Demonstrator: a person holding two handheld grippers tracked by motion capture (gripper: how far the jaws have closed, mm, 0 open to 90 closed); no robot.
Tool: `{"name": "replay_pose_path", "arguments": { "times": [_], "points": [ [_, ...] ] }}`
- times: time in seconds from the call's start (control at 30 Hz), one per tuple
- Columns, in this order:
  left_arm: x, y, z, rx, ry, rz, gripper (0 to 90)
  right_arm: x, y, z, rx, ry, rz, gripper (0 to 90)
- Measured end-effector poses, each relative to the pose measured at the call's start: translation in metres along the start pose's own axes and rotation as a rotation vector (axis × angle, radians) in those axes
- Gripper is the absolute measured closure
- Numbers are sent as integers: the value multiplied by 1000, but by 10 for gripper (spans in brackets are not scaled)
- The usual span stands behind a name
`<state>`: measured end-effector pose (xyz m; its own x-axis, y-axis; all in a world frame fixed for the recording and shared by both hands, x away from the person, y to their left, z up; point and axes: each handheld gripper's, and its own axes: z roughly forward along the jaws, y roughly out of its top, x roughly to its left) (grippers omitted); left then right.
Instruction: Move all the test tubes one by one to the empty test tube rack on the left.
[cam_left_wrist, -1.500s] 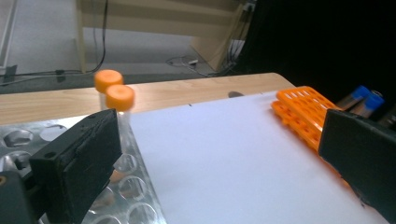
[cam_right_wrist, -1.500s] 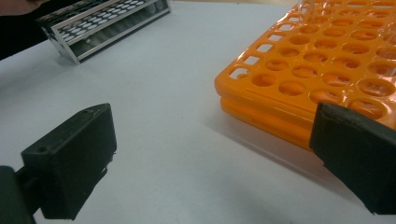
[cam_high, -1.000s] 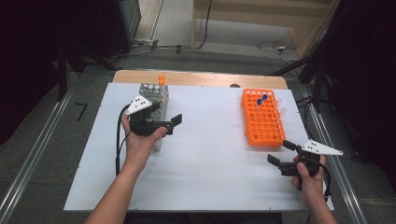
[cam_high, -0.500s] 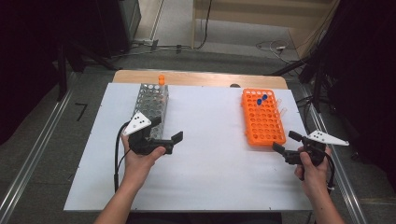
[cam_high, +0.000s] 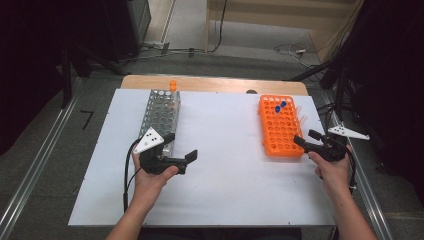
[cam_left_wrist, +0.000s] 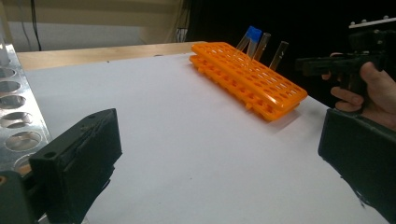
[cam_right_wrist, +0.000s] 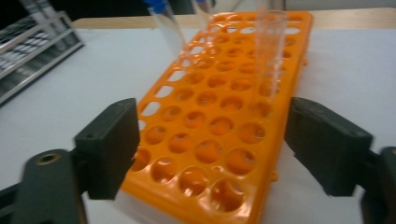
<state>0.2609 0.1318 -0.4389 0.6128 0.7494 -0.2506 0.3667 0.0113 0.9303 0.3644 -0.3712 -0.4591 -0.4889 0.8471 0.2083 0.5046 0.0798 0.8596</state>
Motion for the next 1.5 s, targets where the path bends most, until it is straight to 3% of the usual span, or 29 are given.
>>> {"name": "replay_pose_path", "arguments": {
  "times": [0.33,0.5,0.77,1.3,1.5],
  "points": [
    [0,-2,2,6,-2,-6,0,-15,1,20,23,-112,14,440],
    [0,-3,2,6,-3,-10,0,-20,-1,26,14,-140,25,507],
    [0,-2,2,2,-4,-13,0,-18,3,33,-8,-118,3,583],
    [-1,-4,4,10,-6,-21,0,-13,4,46,-8,-140,-52,730],
    [-1,-4,4,12,-7,-16,0,-14,5,43,-16,-144,-64,738]
  ]
}}
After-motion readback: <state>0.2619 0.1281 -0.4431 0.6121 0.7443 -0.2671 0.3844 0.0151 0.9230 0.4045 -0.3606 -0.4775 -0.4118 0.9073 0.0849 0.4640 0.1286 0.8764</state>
